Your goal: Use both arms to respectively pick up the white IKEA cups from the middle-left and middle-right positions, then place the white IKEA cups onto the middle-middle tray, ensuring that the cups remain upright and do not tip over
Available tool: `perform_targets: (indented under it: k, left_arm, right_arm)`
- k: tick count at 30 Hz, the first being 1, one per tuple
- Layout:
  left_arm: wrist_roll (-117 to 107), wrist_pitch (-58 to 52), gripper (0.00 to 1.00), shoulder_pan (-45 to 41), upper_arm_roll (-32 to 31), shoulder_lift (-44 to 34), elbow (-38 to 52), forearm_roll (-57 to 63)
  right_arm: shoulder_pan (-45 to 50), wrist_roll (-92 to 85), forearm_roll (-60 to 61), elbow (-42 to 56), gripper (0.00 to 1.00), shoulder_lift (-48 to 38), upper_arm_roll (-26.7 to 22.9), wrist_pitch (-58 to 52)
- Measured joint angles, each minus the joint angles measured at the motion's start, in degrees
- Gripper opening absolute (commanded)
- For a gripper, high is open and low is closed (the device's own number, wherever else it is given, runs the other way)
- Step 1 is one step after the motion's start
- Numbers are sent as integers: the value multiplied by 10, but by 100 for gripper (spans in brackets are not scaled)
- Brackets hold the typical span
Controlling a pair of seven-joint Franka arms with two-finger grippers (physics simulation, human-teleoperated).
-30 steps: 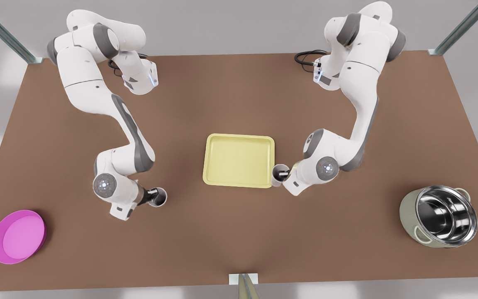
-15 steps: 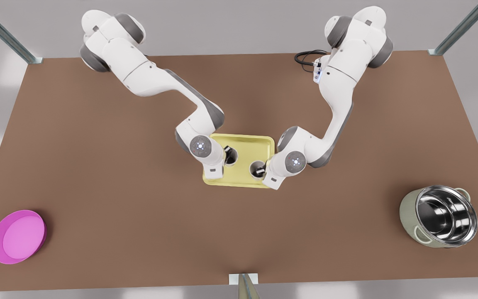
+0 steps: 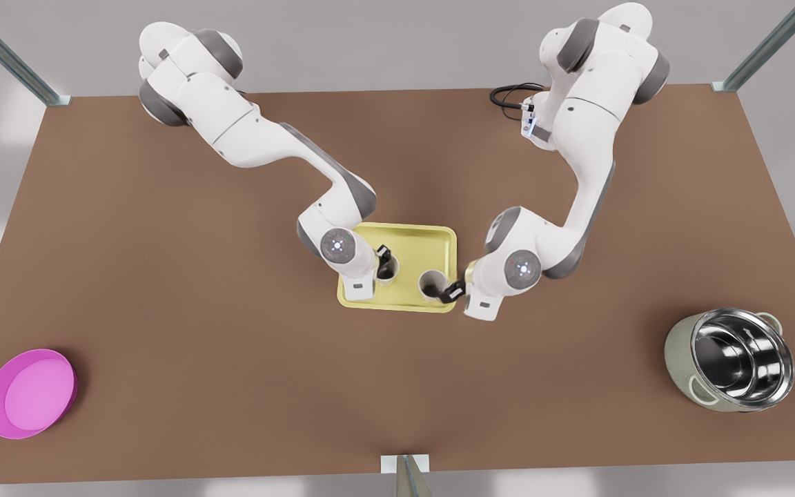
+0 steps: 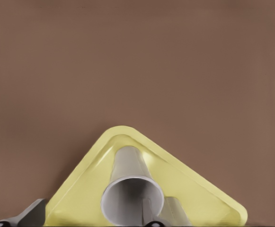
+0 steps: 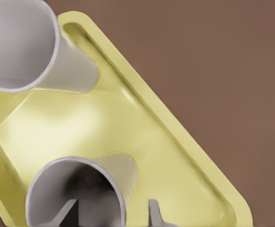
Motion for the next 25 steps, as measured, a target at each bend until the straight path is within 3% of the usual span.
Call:
perform_targets:
  k: [5, 7, 9, 14, 17, 21, 25]
  left_arm:
    - [65, -234, 100, 140, 0, -70, 128, 75]
    - [117, -300, 100, 147, 8, -120, 139, 114]
    - [166, -346, 100, 104, 55, -177, 121, 135]
    - [267, -418, 100, 87, 77, -192, 109, 142]
    - [316, -441, 100, 93, 78, -184, 109, 132]
    - [369, -459, 100, 96, 78, -183, 108, 123]
    - [412, -470, 100, 107, 78, -184, 107, 112]
  right_arm:
    - [-2, 2, -1, 9, 100, -24, 0, -7]
    - [-17, 3, -6, 23, 100, -44, -3, -31]
    - [-54, 5, -12, 51, 100, -54, -14, -70]
    - [-204, 40, -41, 122, 100, -68, -76, -225]
    - [-213, 48, -67, 134, 100, -159, -116, -294]
    - [-203, 51, -37, 67, 100, -300, -174, -351]
    - [-211, 53, -30, 47, 100, -329, -181, -385]
